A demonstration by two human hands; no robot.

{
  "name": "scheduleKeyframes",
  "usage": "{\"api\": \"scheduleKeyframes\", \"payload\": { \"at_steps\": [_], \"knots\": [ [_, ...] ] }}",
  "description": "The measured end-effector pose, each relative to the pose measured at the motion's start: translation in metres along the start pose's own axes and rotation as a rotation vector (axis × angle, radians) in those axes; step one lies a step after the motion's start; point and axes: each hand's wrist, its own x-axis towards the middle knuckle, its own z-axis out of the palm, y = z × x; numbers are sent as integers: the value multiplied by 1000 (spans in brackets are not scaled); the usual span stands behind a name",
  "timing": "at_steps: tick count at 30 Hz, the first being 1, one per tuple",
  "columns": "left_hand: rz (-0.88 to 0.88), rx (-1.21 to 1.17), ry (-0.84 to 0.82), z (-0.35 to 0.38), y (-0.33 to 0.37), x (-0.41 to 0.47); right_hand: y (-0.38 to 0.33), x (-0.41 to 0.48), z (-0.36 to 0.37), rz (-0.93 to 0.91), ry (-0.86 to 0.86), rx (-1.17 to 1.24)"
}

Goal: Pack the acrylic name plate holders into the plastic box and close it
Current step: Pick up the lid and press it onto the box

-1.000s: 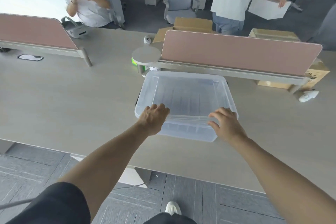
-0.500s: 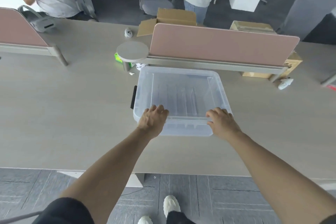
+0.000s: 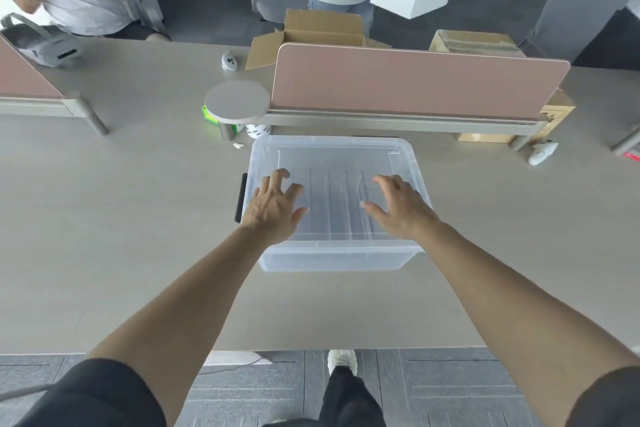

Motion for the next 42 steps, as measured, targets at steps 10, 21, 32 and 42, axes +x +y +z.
{"api": "scheduleKeyframes", "payload": {
  "at_steps": [10,21,32,42],
  "knots": [
    [-120,115,-258,44,21,93,14,95,36,-119,-155,-274],
    [-112,201,-249,61,24,94,26,101,62,-162,-28,-194],
    [-67,165,-218,61,19,91,22,97,55,-115,-65,-275],
    [-59,161,-248,57,17,101,21,108,53,-104,-84,-274]
  ]
}}
